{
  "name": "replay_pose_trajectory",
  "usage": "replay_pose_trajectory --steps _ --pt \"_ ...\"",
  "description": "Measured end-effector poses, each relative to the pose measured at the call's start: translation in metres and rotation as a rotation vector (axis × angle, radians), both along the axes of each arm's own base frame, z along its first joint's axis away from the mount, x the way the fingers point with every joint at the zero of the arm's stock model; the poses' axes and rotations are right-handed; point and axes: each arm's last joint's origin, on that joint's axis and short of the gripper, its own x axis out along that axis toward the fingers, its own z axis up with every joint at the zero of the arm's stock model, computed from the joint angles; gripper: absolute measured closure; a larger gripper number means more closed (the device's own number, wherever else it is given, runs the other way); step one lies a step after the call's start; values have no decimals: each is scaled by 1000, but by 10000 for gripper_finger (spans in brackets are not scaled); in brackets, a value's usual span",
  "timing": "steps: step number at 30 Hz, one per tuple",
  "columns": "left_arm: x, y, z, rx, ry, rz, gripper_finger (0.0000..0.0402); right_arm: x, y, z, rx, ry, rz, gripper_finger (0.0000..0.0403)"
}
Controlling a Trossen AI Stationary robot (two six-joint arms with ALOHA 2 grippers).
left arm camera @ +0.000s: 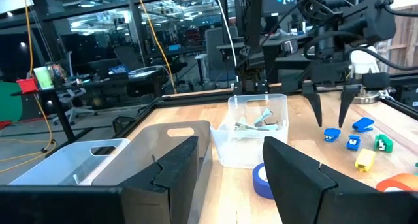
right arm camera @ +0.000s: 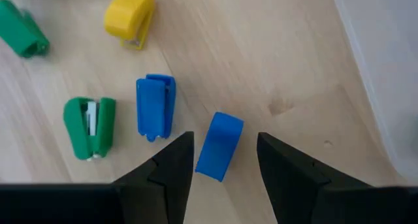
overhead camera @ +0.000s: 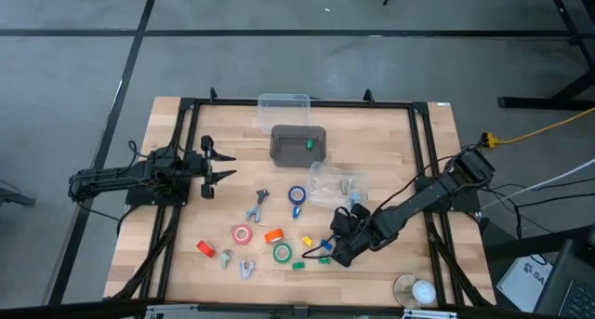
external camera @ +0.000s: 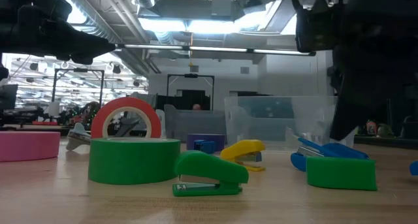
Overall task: Pick and place Stapler, Stapler remover, tape
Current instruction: Put the blue stapler into the black bin
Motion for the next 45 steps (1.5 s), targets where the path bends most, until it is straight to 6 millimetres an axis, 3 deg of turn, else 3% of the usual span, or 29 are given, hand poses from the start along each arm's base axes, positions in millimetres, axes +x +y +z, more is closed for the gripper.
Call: replay_pose_trajectory --steps 16,31,38,45 --pt "0 0 0 0 0 0 233 1 1 -4 -4 9 28 172" --pt "0 0 0 0 0 0 233 4 3 -24 -29 35 -33 169" --pt "0 0 0 0 0 0 233 3 2 -24 -20 40 -73 202" --pt "0 0 0 0 0 0 233 4 1 -24 -26 32 -76 279"
